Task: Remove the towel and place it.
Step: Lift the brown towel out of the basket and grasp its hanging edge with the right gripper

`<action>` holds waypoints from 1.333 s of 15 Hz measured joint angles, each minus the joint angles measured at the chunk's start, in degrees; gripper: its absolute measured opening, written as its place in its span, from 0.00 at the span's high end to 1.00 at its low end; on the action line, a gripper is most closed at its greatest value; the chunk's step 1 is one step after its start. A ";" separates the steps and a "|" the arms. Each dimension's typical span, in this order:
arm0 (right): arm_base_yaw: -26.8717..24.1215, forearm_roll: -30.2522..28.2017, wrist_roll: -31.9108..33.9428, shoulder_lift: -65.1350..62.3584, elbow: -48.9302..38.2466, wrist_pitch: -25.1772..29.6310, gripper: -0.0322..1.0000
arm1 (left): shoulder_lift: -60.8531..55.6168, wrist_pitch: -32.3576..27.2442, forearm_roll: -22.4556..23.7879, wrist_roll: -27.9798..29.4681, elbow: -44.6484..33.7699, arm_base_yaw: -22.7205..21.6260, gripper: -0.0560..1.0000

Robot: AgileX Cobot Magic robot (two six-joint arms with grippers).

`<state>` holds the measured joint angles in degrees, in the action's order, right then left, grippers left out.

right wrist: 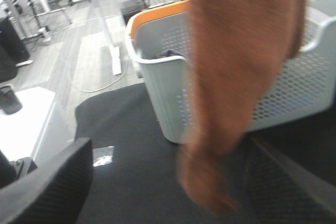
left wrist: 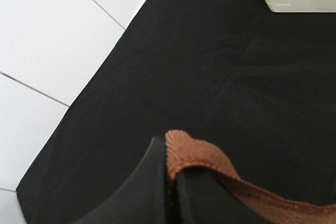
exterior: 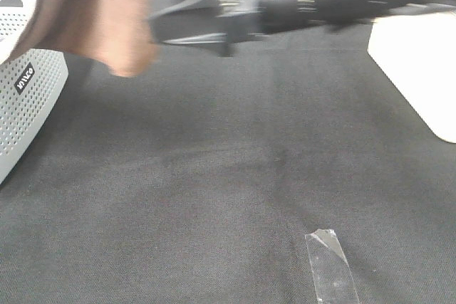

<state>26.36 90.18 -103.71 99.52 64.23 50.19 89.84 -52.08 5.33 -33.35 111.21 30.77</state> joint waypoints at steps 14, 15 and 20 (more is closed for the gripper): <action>1.89 1.26 0.00 2.01 1.72 -8.54 0.70 | 0.40 2.35 -5.96 1.55 0.00 1.03 0.95; 1.89 1.26 0.00 2.01 1.72 -9.28 0.89 | 0.40 2.29 -5.67 1.55 0.00 1.03 0.95; 1.89 -0.17 0.00 2.01 1.72 -8.88 0.97 | 0.52 0.52 -3.44 1.55 0.00 1.03 0.95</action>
<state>28.25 90.01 -103.71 101.53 65.95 41.31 90.36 -51.57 1.89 -31.80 111.21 31.80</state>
